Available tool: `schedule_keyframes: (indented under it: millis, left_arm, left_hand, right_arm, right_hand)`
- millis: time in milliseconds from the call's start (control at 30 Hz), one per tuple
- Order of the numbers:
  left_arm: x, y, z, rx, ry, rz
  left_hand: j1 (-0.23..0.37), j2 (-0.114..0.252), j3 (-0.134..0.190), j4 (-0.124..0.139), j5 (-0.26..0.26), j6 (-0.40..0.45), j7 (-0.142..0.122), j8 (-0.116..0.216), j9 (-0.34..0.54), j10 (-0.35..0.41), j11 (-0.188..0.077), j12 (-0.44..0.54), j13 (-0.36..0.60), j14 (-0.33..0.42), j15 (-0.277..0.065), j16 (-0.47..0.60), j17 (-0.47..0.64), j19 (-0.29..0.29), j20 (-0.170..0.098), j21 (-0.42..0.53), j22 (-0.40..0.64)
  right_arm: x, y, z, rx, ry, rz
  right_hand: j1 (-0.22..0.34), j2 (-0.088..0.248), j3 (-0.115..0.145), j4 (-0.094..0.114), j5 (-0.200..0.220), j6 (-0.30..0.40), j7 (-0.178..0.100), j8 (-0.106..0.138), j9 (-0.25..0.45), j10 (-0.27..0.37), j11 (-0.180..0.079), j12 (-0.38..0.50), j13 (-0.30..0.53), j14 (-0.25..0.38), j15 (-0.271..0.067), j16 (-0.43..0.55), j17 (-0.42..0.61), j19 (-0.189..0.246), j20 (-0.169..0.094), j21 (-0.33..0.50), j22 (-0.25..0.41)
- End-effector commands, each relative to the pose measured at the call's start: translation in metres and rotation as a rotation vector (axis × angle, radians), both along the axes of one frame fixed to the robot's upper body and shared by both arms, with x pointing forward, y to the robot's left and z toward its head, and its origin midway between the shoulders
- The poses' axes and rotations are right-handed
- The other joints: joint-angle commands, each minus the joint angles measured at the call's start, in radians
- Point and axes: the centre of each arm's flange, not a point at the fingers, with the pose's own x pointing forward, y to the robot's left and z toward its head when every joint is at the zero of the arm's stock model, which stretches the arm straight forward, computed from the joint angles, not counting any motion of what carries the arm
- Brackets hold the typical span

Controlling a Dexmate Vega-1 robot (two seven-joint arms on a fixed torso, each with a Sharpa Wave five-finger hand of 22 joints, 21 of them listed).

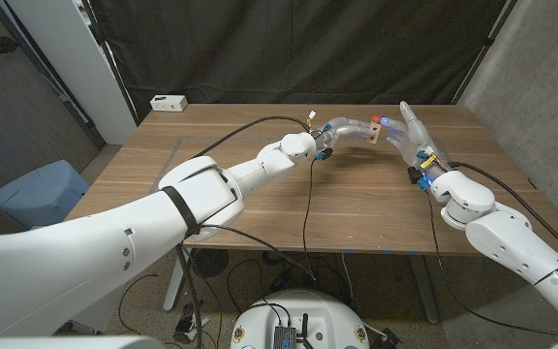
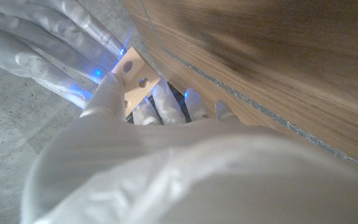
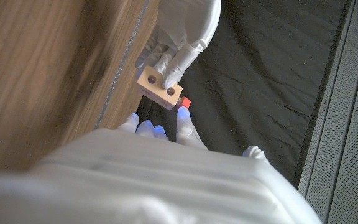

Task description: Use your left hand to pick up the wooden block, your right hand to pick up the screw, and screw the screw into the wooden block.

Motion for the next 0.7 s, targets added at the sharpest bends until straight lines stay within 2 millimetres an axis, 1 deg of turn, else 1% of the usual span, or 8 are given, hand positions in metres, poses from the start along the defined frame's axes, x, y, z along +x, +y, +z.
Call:
schedule_keyframes:
  millis: [33,67,667,700]
  left_arm:
    - [-0.001,0.0,0.001,0.0,-0.01,-0.009]
    - [-0.001,0.0,0.001,0.0,-0.01,-0.009]
    - [-0.001,0.0,0.003,0.008,-0.013,-0.007]
    - [-0.001,0.0,0.003,0.008,-0.012,-0.008]
  left_hand:
    - [0.001,0.008,0.021,0.014,0.005,0.021,-0.009,0.011,0.003,0.005,-0.001,0.002,0.001,0.009,-0.069,0.001,0.002,0.005,0.003,0.002,0.004]
    - [0.0,0.008,0.021,0.014,0.004,0.021,-0.009,0.011,0.003,0.005,0.005,0.002,0.001,0.01,-0.069,0.001,0.002,0.005,0.002,0.002,0.004]
    - [-0.001,0.007,0.02,0.015,0.004,0.021,-0.009,0.011,0.003,0.005,-0.001,0.002,0.001,0.009,-0.07,0.001,0.002,0.005,0.004,0.002,0.004]
    - [0.0,0.007,0.021,0.014,0.004,0.021,-0.009,0.011,0.003,0.004,0.002,0.002,0.001,0.008,-0.07,0.0,0.002,0.005,0.004,0.002,0.004]
  right_arm:
    - [0.002,-0.009,-0.003,0.012,0.011,-0.019]
    - [0.003,-0.01,-0.003,0.012,0.012,-0.021]
    - [0.019,-0.018,0.004,0.009,0.011,-0.02]
    - [0.02,-0.018,0.004,0.008,0.011,-0.02]
  right_hand:
    - [-0.006,0.011,0.001,0.008,0.007,0.01,0.0,-0.001,0.003,-0.111,-0.007,0.005,0.003,-0.182,-0.006,0.007,0.0,-0.004,0.007,0.003,0.001]
    - [-0.006,0.011,0.001,0.008,0.007,0.01,0.0,-0.001,0.003,-0.112,-0.007,0.004,0.003,-0.182,-0.005,0.007,-0.001,-0.004,0.007,0.003,0.001]
    - [-0.005,0.008,0.002,0.011,0.009,-0.014,-0.009,-0.009,0.003,-0.128,-0.012,-0.003,0.003,-0.188,-0.005,0.004,-0.002,-0.008,0.007,0.002,0.001]
    - [-0.005,0.008,0.002,0.011,0.009,-0.016,-0.01,-0.01,0.003,-0.128,-0.012,-0.003,0.003,-0.188,-0.005,0.004,-0.002,-0.008,0.006,0.002,0.001]
